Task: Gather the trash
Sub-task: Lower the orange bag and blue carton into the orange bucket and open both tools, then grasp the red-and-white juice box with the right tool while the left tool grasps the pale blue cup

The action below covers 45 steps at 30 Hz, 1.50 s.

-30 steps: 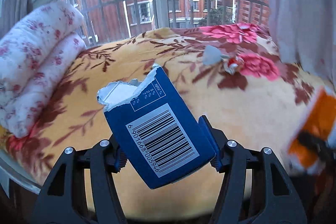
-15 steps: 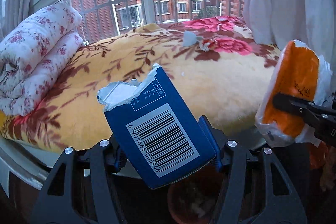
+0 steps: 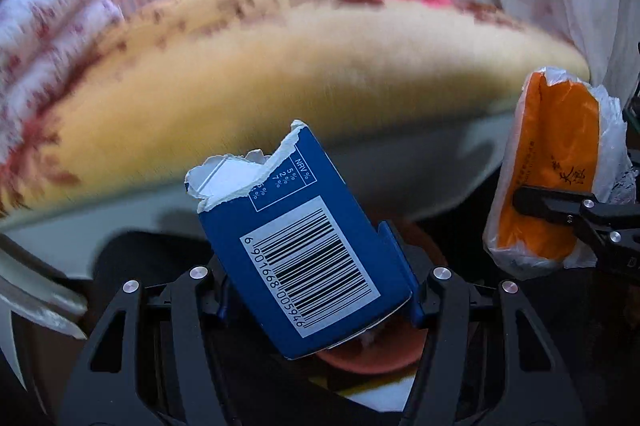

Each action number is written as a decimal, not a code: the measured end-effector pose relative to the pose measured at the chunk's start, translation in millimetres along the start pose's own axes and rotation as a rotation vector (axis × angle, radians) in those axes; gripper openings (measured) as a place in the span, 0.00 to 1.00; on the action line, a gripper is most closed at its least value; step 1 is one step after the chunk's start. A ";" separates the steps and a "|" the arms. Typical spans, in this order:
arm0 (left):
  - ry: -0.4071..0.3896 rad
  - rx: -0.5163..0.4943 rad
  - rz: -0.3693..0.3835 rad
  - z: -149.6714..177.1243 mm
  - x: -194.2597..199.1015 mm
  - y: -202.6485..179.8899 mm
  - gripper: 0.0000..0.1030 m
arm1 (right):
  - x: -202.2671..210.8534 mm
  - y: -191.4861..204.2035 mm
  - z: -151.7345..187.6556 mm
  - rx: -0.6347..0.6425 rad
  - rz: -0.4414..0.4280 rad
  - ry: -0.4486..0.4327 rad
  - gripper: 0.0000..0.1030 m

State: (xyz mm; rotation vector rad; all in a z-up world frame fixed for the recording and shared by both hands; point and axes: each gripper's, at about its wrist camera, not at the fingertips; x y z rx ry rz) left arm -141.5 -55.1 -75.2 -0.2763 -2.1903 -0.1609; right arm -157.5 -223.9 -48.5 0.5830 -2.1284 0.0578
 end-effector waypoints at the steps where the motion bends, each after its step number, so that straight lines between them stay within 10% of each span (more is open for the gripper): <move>1: 0.038 0.001 0.006 4.9 -13.3 0.0 0.57 | -11.1 -0.7 2.4 0.006 -0.001 0.043 0.25; 14: 0.331 0.089 0.093 30.5 -97.3 20.1 0.59 | -123.8 -11.6 28.8 0.025 0.014 0.405 0.27; 17: 0.350 0.075 0.072 31.6 -100.5 17.4 0.60 | -127.9 -10.1 30.6 0.035 -0.001 0.417 0.33; 20: 0.390 0.057 0.042 33.9 -105.3 14.8 0.75 | -125.5 -9.4 30.0 0.048 0.011 0.401 0.73; 28: 0.486 -0.020 -0.039 46.0 -104.2 10.6 0.76 | -101.7 -22.6 25.5 0.009 0.010 0.372 0.73; 37: 0.156 0.081 0.126 -17.8 -23.3 41.7 0.76 | -21.9 -35.8 -6.8 -0.009 -0.060 0.230 0.73; 45: -0.222 0.114 0.194 -118.5 34.6 74.3 0.90 | 17.3 -106.7 -136.1 -0.129 -0.030 -0.072 0.73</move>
Point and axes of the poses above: each gripper's, at about its wrist camera, not at the fingertips, and x roughly against the way its jaws point, y to its left, z to its underside, and after that the axes turned 1 degree about -y, right-handed
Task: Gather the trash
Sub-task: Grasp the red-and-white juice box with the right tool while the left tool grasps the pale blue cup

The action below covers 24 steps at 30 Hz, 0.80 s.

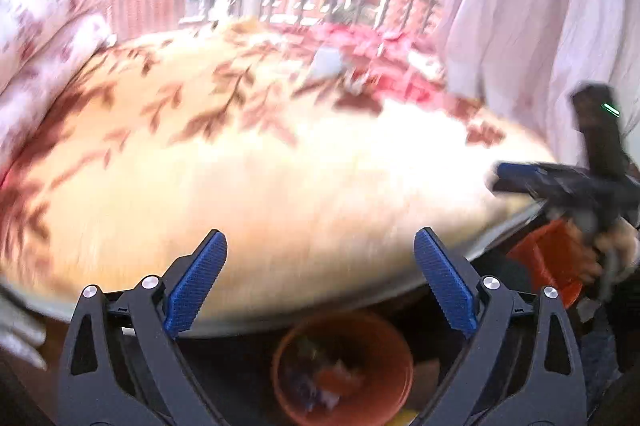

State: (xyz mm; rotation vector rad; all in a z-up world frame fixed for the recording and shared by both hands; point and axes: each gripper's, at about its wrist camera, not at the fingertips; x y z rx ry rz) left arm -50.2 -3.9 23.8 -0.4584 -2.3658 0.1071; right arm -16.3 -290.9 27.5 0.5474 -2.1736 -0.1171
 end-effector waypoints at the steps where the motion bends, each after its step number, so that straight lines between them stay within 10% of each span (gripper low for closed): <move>1: -0.002 0.008 -0.006 -9.9 -3.2 3.1 0.90 | -10.9 -8.2 -17.9 -0.042 -0.003 -0.018 0.73; 4: -0.019 0.056 -0.032 -27.4 -24.1 9.5 0.90 | -46.8 -38.4 -74.0 -0.242 -0.053 -0.058 0.72; 8: -0.012 0.086 -0.037 -30.8 -34.8 9.3 0.90 | -116.4 -77.2 -139.8 -0.364 0.084 -0.039 0.59; 14: -0.013 0.072 -0.091 -12.4 -44.4 30.0 0.90 | -180.7 -151.3 -168.2 -0.843 -0.049 0.023 0.52; 21: -0.016 0.099 -0.071 -17.4 -54.5 45.8 0.90 | -238.7 -159.8 -209.1 -0.937 0.094 0.136 0.61; 24: -0.006 0.104 -0.071 -18.2 -57.7 48.6 0.90 | -252.0 -164.2 -206.5 -0.979 0.174 0.152 0.37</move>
Point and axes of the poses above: each gripper's, at about its wrist camera, not at the fingertips, and x roughly against the way its jaws point, y to its left, z to its underside, and after that the axes turned 1 degree about -y, right-handed
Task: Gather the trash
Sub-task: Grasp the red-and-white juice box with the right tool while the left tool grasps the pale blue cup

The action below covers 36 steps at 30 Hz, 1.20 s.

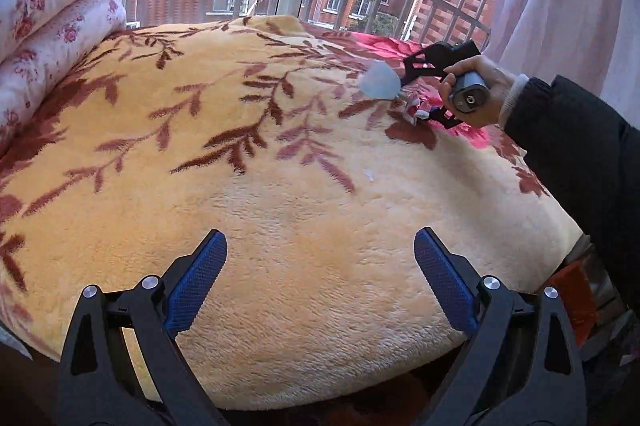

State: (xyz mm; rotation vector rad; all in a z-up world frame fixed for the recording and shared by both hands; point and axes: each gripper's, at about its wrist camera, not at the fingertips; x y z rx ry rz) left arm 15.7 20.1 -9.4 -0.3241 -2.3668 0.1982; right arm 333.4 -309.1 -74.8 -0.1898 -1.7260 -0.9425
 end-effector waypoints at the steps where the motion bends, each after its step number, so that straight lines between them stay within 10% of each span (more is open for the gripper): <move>1: -0.001 -0.003 -0.002 -0.5 0.1 0.0 0.90 | 5.1 -0.7 3.8 0.004 0.026 -0.019 0.30; 11: 0.032 -0.081 0.067 -50.6 -43.7 -23.0 0.90 | 104.9 -60.7 74.5 0.320 -0.264 -0.173 0.29; 15: 0.031 -0.218 0.090 -89.5 -91.3 -62.8 0.90 | 150.2 -95.2 142.2 0.568 -0.256 -0.308 0.30; 21: -0.010 -0.456 0.063 -122.7 -154.1 -124.7 0.90 | 185.6 -163.7 194.4 0.615 -0.248 -0.425 0.31; 30: 0.123 -0.284 0.109 -171.3 -250.9 -107.9 0.89 | 203.6 -200.5 189.2 0.583 -0.255 -0.518 0.31; 32: 0.148 -0.261 0.114 -176.8 -268.7 -105.0 0.75 | 202.2 -201.2 188.8 0.591 -0.248 -0.531 0.31; 34: 0.250 -0.262 0.134 -176.7 -294.6 -107.0 0.22 | 196.4 -201.5 187.2 0.594 -0.255 -0.514 0.31; 36: 0.231 -0.267 0.121 -175.7 -295.0 -110.7 0.21 | 190.6 -199.5 186.1 0.591 -0.263 -0.501 0.31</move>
Point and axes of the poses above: each gripper's, at about its wrist camera, not at the fingertips, and x roughly against the way its jaws point, y to its left, z to its underside, and after that the axes turned 1 degree about -y, right-handed
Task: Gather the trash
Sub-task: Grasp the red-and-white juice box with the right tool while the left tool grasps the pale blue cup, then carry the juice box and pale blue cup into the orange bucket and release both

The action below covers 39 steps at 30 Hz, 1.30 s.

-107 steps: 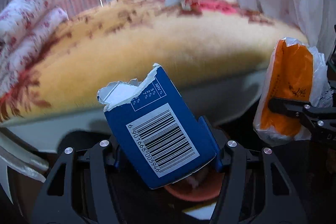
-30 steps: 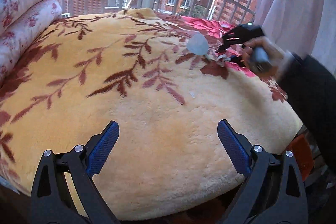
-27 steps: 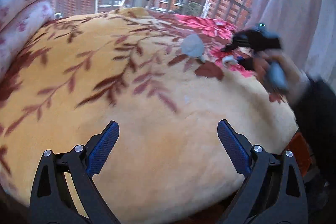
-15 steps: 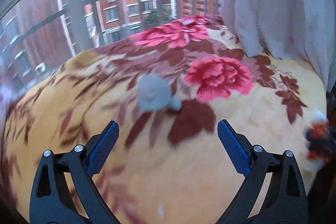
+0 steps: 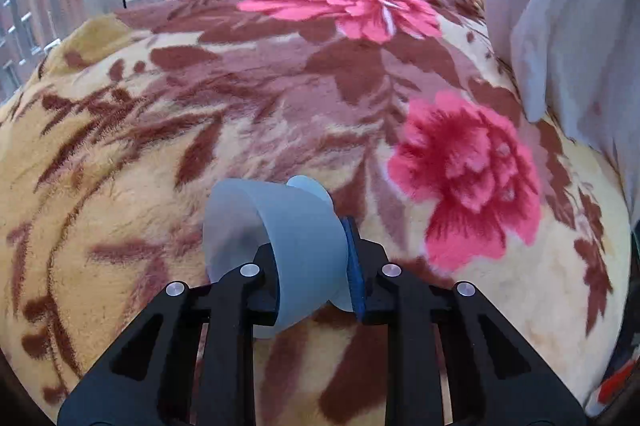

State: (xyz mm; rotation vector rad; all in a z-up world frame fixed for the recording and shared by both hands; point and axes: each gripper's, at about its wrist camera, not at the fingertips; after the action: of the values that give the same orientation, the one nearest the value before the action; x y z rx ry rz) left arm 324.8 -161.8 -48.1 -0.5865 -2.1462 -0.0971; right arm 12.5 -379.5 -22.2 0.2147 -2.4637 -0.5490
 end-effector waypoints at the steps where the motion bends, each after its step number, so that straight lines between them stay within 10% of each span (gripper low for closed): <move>1: -0.006 -0.010 -0.013 0.5 2.2 -2.3 0.21 | -0.9 0.6 0.6 0.002 0.000 0.001 0.31; 10: -0.110 0.006 -0.050 63.5 120.3 -29.6 0.21 | 3.8 31.5 -1.0 0.108 -0.028 0.018 0.31; 21: -0.218 0.033 -0.183 230.2 286.5 -55.5 0.21 | 34.4 100.1 32.2 0.229 -0.163 0.109 0.31; 39: 0.052 0.167 -0.005 406.2 248.7 -72.5 0.21 | 46.4 125.1 183.0 0.371 -0.169 0.504 0.32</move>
State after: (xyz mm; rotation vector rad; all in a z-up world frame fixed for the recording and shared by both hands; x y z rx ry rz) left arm -134.0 -20.7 -89.9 -0.4757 -2.0808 0.0632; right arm -136.1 -218.1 -78.4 0.6319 -2.0386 -0.0776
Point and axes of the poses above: each gripper's, at about its wrist camera, not at the fingertips, and x roughly against the way its jaws point, y to its left, z to its underside, and after that the axes turned 1 degree about -y, right-handed
